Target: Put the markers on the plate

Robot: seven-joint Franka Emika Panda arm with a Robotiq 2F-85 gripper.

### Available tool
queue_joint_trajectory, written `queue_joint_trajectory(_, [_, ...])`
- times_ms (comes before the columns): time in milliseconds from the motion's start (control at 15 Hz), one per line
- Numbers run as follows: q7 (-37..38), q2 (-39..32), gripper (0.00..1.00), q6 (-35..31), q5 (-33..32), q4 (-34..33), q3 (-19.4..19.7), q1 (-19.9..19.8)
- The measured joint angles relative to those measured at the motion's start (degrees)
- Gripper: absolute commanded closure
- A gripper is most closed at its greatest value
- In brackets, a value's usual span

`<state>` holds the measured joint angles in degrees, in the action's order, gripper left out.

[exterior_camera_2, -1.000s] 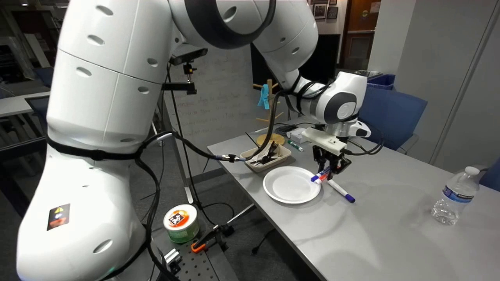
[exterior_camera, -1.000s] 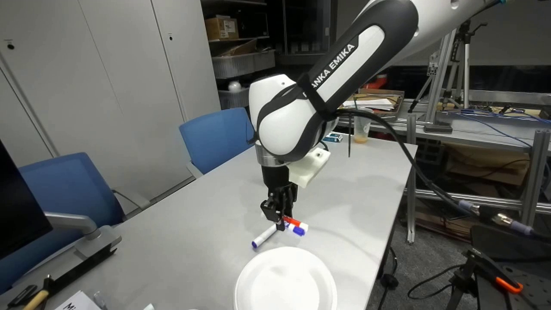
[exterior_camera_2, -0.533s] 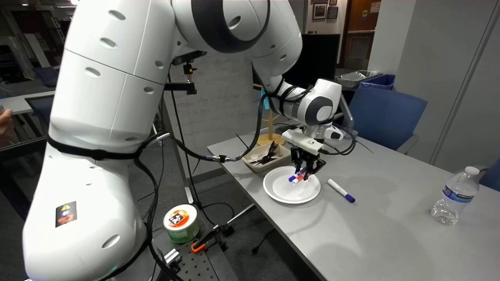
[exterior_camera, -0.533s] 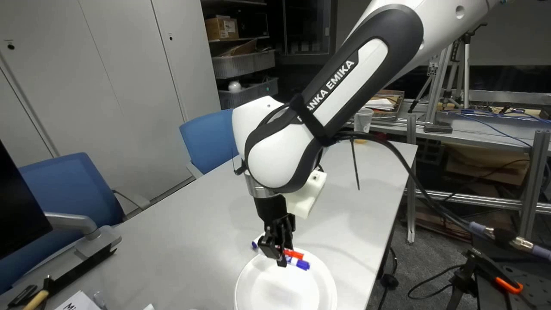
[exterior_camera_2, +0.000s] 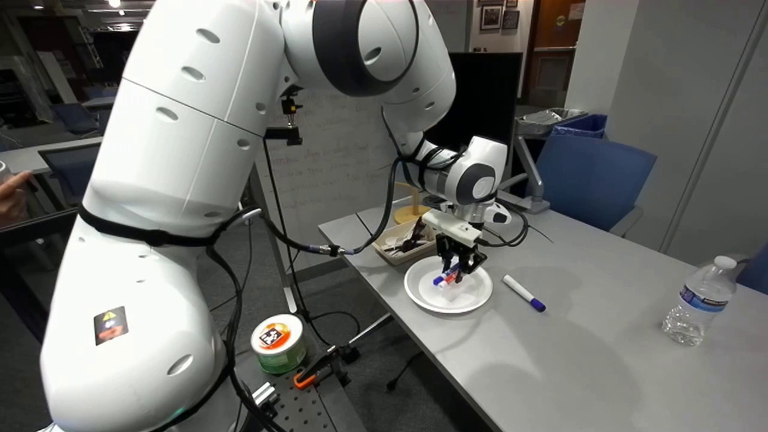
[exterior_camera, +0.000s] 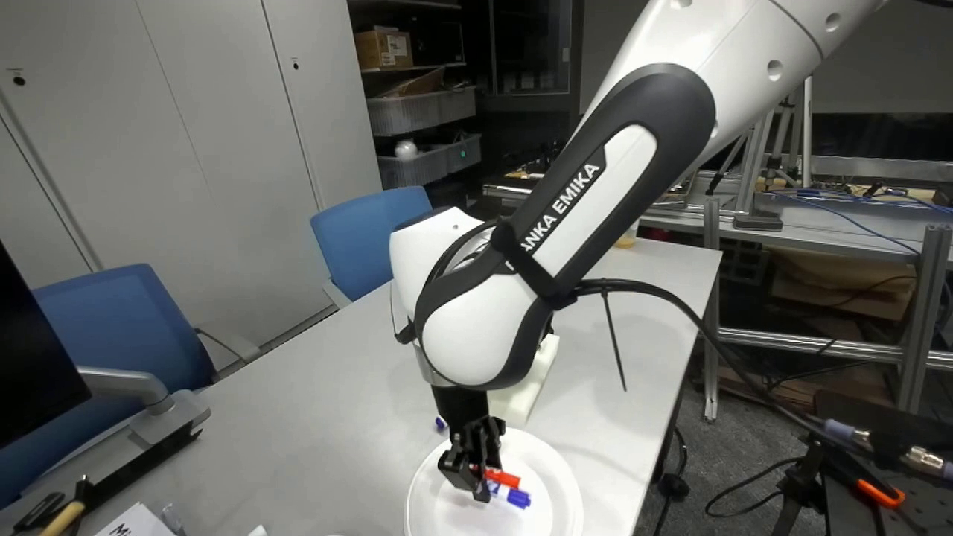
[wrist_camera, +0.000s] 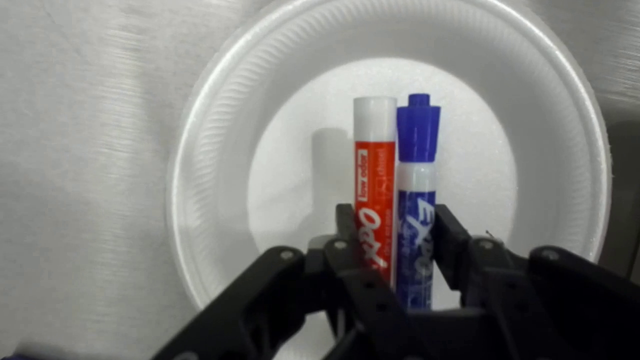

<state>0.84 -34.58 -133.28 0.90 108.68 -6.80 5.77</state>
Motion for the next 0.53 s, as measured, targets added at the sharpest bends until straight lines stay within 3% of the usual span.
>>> queue_joint_trajectory(267, [0.2,-0.7,0.01,0.2,0.0,-0.5,0.4,0.1])
queue_joint_trajectory(533, [0.0,-0.3,0.0,0.7,-0.1,-1.4,0.9,-0.1])
